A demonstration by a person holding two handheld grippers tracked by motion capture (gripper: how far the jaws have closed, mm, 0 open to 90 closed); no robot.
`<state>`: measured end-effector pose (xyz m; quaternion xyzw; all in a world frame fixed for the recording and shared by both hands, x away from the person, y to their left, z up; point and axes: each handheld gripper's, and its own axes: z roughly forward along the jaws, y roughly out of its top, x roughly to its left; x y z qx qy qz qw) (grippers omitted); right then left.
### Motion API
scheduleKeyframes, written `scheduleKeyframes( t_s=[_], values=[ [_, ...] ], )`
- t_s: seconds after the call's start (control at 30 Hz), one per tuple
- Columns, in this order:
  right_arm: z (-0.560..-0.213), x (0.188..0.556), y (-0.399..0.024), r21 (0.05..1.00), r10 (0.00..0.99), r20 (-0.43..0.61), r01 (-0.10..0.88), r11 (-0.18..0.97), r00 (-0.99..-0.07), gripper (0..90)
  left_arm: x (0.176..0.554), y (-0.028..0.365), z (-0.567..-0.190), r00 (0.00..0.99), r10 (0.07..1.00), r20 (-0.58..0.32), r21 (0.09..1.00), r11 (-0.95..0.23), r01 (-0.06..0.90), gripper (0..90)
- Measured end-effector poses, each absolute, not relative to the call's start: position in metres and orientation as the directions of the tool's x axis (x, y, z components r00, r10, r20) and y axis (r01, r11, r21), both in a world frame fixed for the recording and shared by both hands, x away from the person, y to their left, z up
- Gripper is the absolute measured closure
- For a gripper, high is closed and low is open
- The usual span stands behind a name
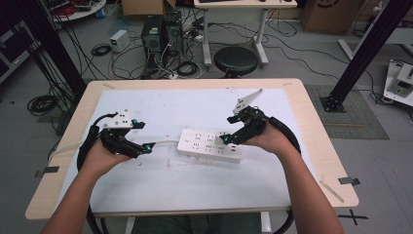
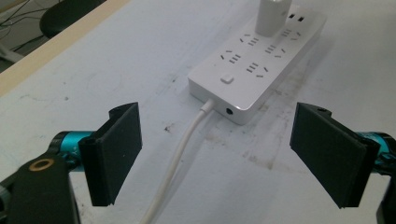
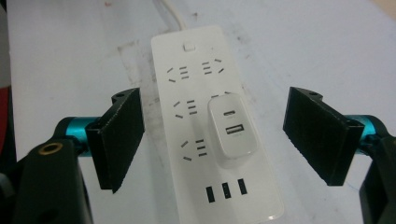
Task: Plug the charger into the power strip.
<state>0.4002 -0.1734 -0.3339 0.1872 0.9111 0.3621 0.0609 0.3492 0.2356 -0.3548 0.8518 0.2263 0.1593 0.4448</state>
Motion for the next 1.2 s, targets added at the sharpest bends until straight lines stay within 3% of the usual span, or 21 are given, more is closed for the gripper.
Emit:
scheduleKeyframes(
  t_s=[0.43,1.2],
  values=[
    [-0.337,0.382,-0.216,0.772,0.452,0.041,0.316,0.552,-0.891,20.8,0.348,0.241,-0.359,0.863,0.499,0.075,0.874,-0.450,0.184,16.8],
    [-0.340,0.383,-0.222,0.785,0.467,0.052,0.325,0.527,-0.883,20.8,0.351,0.252,-0.364,0.848,0.527,0.054,0.874,-0.435,0.215,16.8]
  ],
)
